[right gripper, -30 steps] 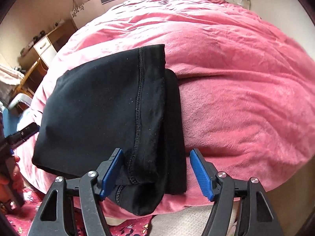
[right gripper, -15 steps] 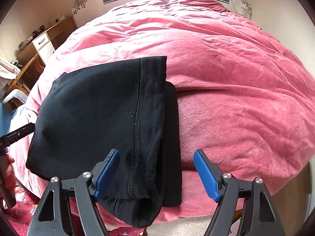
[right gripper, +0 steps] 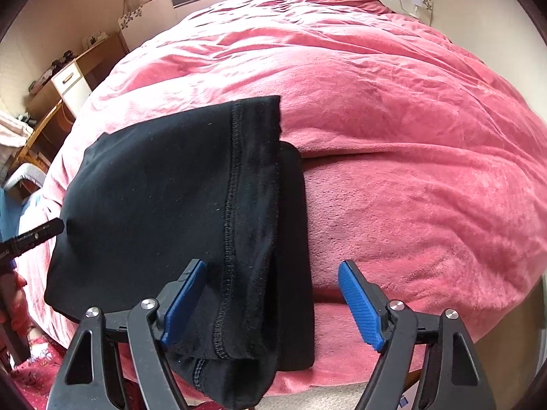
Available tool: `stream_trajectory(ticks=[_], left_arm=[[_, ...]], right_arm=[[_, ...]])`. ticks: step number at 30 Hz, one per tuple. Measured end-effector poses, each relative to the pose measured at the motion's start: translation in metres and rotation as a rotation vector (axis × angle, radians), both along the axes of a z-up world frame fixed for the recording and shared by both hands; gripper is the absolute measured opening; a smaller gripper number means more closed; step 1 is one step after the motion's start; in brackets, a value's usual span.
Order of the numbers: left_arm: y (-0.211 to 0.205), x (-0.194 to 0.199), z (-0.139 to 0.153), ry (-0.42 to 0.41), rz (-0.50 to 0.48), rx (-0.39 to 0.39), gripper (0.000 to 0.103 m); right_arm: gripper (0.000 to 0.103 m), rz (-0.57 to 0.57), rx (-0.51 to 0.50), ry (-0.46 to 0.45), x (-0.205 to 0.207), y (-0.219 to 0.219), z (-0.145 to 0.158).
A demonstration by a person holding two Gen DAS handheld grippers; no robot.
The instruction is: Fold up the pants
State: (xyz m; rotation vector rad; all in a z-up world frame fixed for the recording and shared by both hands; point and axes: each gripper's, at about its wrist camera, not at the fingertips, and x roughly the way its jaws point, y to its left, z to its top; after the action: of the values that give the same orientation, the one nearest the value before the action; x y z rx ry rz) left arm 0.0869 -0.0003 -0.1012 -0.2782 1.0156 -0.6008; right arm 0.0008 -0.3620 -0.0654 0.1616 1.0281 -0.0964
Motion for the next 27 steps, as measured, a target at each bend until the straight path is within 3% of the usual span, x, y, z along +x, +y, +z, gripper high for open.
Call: stream_trajectory(ticks=[5,12,14,19,27], left_arm=[[0.001,0.001,-0.002,0.006,-0.008,-0.016,0.060],[0.005,0.002,-0.003,0.011,-0.024,-0.044,0.060],[0.009,0.003,-0.001,0.016,-0.022,-0.082,0.061],[0.026,0.008,0.002,0.044,-0.008,-0.245,0.073],[0.014,0.016,-0.019,0.138,-0.043,-0.205,0.075]], right_arm=[[0.082,-0.046,0.151,-0.014,-0.002,-0.020,-0.005],[0.082,-0.045,0.249,-0.031,-0.002,-0.031,-0.014],[0.082,-0.053,0.284,-0.033,-0.001,-0.033,-0.017],[0.082,-0.056,0.315,-0.032,0.002,-0.036,-0.024],[0.082,-0.069,0.401,-0.022,0.009,-0.042,-0.038]])
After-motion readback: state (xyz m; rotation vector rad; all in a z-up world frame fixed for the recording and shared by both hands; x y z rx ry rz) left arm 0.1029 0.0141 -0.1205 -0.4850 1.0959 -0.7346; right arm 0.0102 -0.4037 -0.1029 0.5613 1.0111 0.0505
